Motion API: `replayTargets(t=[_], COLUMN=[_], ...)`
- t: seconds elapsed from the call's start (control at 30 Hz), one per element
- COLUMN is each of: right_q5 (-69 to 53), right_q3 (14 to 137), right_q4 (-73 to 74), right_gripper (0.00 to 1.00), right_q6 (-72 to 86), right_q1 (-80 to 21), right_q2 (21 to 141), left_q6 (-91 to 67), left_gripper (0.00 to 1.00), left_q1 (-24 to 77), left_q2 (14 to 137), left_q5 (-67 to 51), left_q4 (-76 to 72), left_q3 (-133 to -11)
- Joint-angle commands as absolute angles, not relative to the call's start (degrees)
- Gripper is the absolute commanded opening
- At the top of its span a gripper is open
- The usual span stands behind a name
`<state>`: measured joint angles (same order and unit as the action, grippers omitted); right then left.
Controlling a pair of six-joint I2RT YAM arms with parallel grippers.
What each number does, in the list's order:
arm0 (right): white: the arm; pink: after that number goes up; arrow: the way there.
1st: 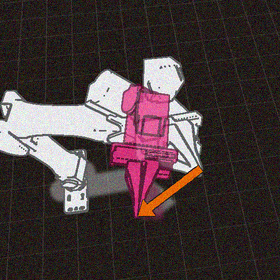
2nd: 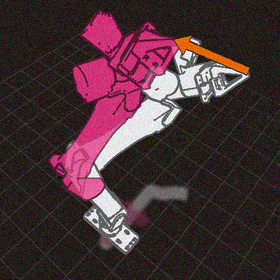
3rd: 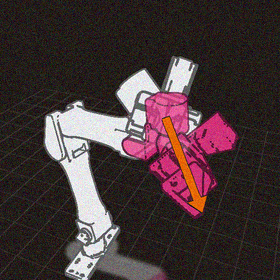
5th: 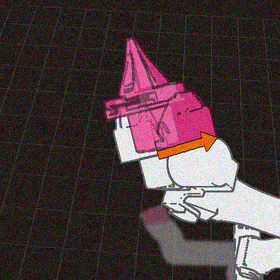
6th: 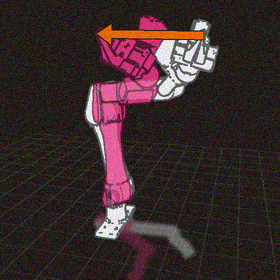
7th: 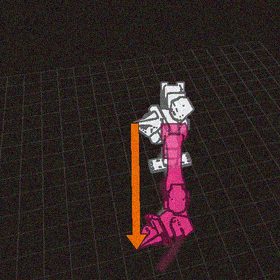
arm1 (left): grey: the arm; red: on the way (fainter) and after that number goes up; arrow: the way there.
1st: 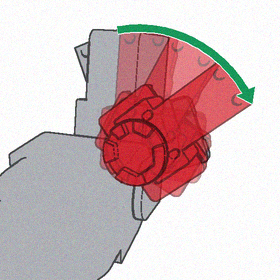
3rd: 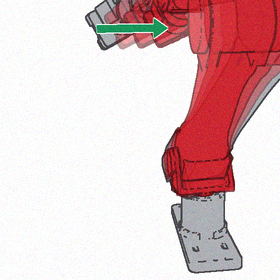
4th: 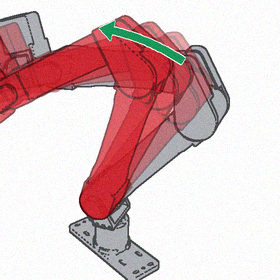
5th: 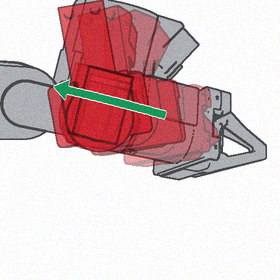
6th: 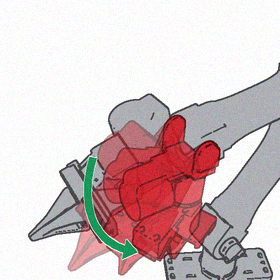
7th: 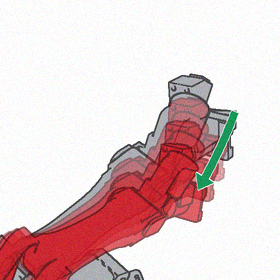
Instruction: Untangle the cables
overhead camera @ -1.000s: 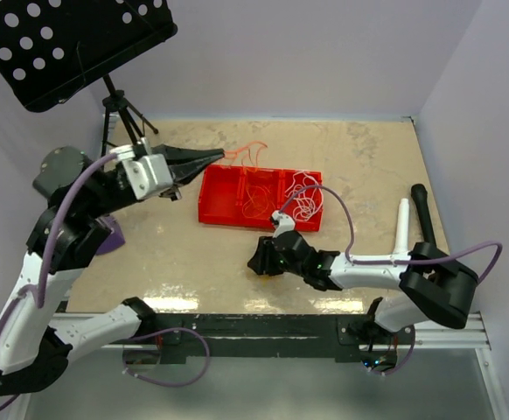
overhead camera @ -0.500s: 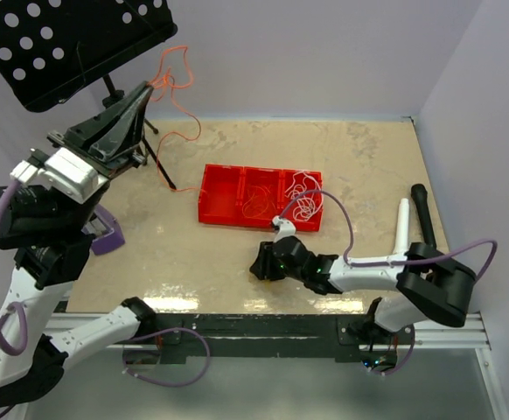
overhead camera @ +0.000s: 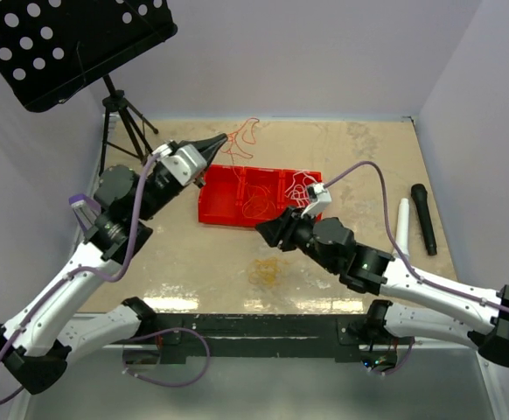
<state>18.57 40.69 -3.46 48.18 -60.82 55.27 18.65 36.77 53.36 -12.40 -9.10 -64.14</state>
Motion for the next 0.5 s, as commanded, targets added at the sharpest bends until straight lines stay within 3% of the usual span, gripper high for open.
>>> replayTargets(t=[0.0,0.47], right_q5=[25.48,38.58], right_q3=[40.7,36.56], right_q4=[4.56,15.11], right_gripper=[0.44,0.36], right_q6=[50.88,59.32], right_q1=[-61.08,-61.08], right_q2=[50.99,34.81], left_q6=[14.33,18.1], left_gripper=[0.0,0.0], left_q1=[36.65,36.65], left_q2=[56.24,72.59], left_q5=[-14.59,-16.08], left_q4=[-16.43,-23.64], left_q3=[-62.76,-61.08])
